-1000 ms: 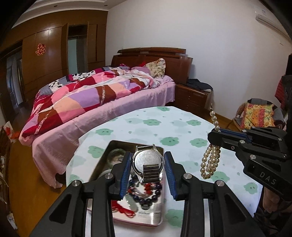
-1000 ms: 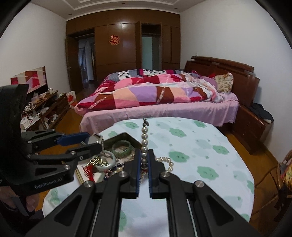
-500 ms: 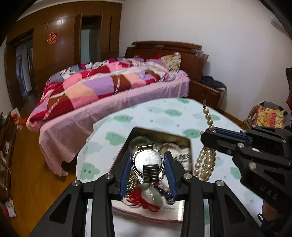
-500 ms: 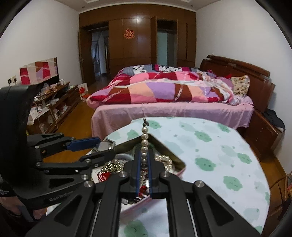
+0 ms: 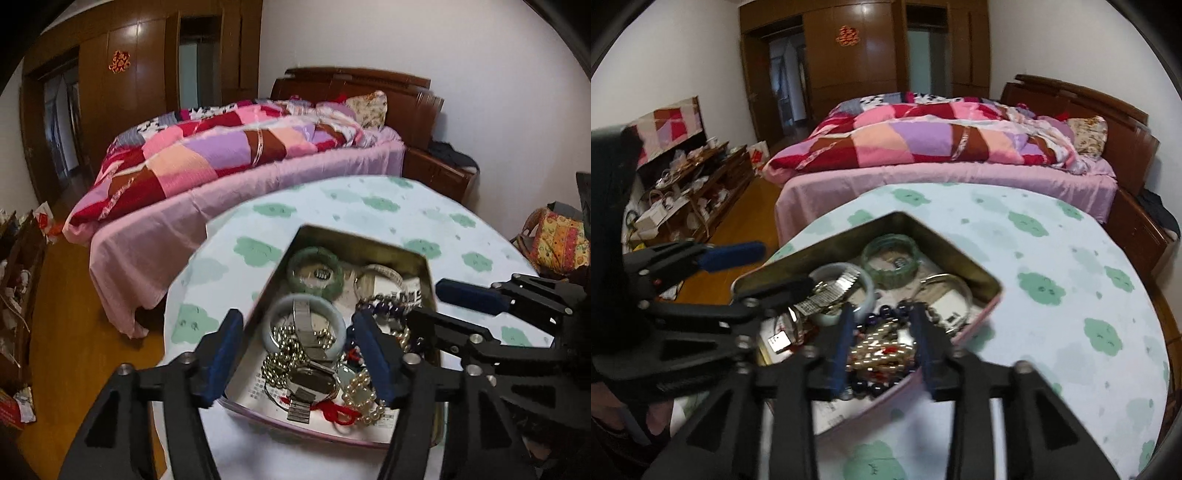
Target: Organize jewelry
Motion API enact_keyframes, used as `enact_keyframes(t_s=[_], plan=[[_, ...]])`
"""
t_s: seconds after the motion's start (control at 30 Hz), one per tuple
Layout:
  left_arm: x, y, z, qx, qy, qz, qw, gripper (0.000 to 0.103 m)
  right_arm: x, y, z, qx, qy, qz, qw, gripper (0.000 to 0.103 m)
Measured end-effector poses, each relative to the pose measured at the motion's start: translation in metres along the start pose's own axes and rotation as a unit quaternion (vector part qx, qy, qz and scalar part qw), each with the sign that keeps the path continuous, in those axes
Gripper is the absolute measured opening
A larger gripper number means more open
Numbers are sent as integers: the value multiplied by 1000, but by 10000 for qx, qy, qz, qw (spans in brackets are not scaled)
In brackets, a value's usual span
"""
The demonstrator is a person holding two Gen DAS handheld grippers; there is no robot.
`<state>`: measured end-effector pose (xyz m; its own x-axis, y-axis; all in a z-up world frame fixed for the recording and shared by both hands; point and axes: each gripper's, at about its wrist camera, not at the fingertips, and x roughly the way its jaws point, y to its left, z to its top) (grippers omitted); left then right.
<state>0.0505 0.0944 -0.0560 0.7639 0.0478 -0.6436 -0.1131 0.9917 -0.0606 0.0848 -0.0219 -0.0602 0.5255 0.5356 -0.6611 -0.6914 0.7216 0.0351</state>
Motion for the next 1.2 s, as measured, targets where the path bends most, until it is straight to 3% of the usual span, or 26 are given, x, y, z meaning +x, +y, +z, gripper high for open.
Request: enact_keyframes(t_s=[0.63, 1.2], plan=[[-40, 2, 13, 13, -389, 133, 9992, 66, -54, -30, -4, 393, -482, -547, 9966, 59], [-44, 3, 15, 7, -439, 214, 9988, 67, -58, -39, -8, 552, -542, -631, 9950, 63]])
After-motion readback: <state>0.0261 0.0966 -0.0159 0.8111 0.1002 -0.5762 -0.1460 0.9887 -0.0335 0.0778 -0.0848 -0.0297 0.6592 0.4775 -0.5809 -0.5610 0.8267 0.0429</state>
